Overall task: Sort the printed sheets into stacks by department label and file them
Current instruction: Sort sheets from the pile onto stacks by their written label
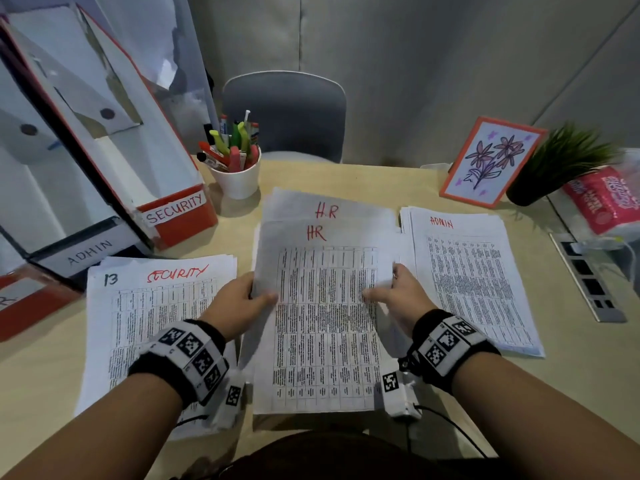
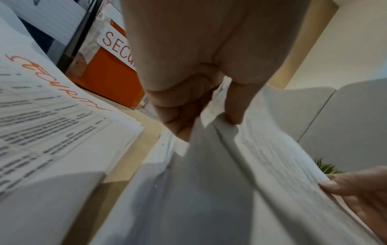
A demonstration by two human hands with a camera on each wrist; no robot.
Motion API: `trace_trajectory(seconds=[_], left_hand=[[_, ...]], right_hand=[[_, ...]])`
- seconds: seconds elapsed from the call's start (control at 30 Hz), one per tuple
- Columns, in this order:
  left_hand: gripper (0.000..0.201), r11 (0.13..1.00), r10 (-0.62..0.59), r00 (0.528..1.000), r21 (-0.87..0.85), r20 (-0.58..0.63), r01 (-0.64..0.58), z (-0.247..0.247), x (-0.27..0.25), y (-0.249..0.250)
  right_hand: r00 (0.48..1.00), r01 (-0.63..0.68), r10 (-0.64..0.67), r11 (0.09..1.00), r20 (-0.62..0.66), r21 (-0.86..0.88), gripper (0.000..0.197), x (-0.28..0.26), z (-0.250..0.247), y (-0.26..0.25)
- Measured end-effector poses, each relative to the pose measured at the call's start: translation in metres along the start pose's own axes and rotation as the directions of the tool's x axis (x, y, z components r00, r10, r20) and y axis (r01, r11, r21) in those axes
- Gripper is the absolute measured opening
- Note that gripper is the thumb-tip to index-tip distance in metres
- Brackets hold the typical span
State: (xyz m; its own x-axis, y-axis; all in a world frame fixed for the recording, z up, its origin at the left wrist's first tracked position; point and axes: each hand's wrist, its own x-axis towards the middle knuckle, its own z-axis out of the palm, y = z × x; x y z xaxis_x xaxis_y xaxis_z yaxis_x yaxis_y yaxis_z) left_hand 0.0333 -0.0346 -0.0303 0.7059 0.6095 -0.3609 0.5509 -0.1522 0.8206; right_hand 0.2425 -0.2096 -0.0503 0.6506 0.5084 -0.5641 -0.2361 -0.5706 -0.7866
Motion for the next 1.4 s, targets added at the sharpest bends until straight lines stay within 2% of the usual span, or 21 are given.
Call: trace_trajectory(seconds=[0.03,0.1,0.13,0.23,0.3,0.4,0.5,0.57,0.63,0.7,0.77,0.8,0.87,0.97,1.07,1.1,1.2,1.33,1.4], left_hand=[[0.013,0.998,0.012,0.998,0.056,-0.057,-0.009,0.001,0.002,0.002],[0.014,0.995,0.040,0.991,0.094,-0.127,-0.029,0.001,0.005,0.005],[0.017,0.996,0.049,0.987,0.083,-0.151,-0.036,-0.001,0.004,0.007],[0.019,0.994,0.104,0.964,-0.010,-0.243,-0.110,-0.007,0.001,0.022],[0.016,0.980,0.151,0.935,-0.075,-0.320,-0.184,-0.010,-0.002,0.036],[0.014,0.923,0.196,0.904,-0.240,-0.380,-0.301,-0.011,-0.007,0.057],[0.019,0.809,0.260,0.871,-0.398,-0.416,-0.432,-0.007,-0.015,0.068],[0.026,0.820,0.318,0.868,-0.349,-0.381,-0.454,-0.003,-0.017,0.061],[0.035,0.882,0.265,0.909,-0.301,-0.321,-0.363,0.001,-0.016,0.047],[0.030,0.930,0.167,0.935,-0.264,-0.312,-0.254,0.006,-0.015,0.032],[0.024,0.954,0.136,0.931,-0.209,-0.340,-0.215,0.009,-0.016,0.027],[0.022,0.956,0.137,0.923,-0.196,-0.361,-0.219,0.009,-0.017,0.029],[0.019,0.949,0.146,0.900,-0.198,-0.411,-0.244,0.006,-0.016,0.035],[0.019,0.907,0.138,0.858,-0.285,-0.494,-0.309,0.001,-0.015,0.050],[0.017,0.849,0.147,0.817,-0.352,-0.558,-0.393,-0.001,-0.018,0.063],[0.018,0.834,0.161,0.810,-0.361,-0.565,-0.418,-0.001,-0.019,0.065],[0.019,0.839,0.152,0.818,-0.365,-0.555,-0.403,0.000,-0.019,0.055],[0.020,0.924,0.141,0.888,-0.264,-0.437,-0.277,0.011,-0.021,0.033],[0.025,0.946,0.155,0.909,-0.208,-0.387,-0.249,0.014,-0.023,0.027]], right_hand=[[1.000,0.008,-0.008,1.000,-0.007,-0.004,0.095,0.000,0.001,-0.001],[0.999,0.034,-0.033,0.999,-0.033,0.009,0.092,-0.006,0.001,-0.010],[0.998,0.047,-0.046,0.999,-0.050,0.020,0.082,-0.011,0.000,-0.015],[0.983,0.170,-0.167,0.985,-0.074,0.038,0.028,-0.034,-0.003,-0.043],[0.947,0.303,-0.299,0.953,-0.114,0.019,0.017,-0.047,-0.006,-0.063],[0.867,0.474,-0.465,0.881,-0.177,0.009,0.014,-0.062,-0.009,-0.085],[0.815,0.568,-0.553,0.821,-0.171,0.052,0.025,-0.072,-0.005,-0.088],[0.819,0.568,-0.556,0.820,-0.140,0.067,0.033,-0.073,-0.003,-0.077],[0.840,0.539,-0.534,0.841,-0.093,0.038,0.036,-0.071,-0.001,-0.060],[0.874,0.483,-0.482,0.876,-0.055,0.002,0.035,-0.068,0.001,-0.044],[0.898,0.436,-0.437,0.899,-0.045,-0.037,0.033,-0.067,0.001,-0.035],[0.893,0.444,-0.446,0.895,-0.058,-0.054,0.032,-0.066,0.001,-0.034],[0.852,0.505,-0.511,0.860,-0.111,-0.078,0.027,-0.068,0.000,-0.043],[0.759,0.598,-0.613,0.789,-0.217,-0.139,0.023,-0.075,0.000,-0.066],[0.662,0.702,-0.708,0.701,-0.246,-0.130,0.031,-0.083,0.002,-0.080],[0.647,0.722,-0.724,0.683,-0.241,-0.113,0.034,-0.084,0.003,-0.081],[0.678,0.707,-0.716,0.697,-0.167,-0.117,0.034,-0.077,0.004,-0.071],[0.808,0.587,-0.588,0.798,0.037,-0.137,0.031,-0.066,0.005,-0.039],[0.852,0.523,-0.516,0.840,0.087,-0.143,0.028,-0.062,0.007,-0.027]])
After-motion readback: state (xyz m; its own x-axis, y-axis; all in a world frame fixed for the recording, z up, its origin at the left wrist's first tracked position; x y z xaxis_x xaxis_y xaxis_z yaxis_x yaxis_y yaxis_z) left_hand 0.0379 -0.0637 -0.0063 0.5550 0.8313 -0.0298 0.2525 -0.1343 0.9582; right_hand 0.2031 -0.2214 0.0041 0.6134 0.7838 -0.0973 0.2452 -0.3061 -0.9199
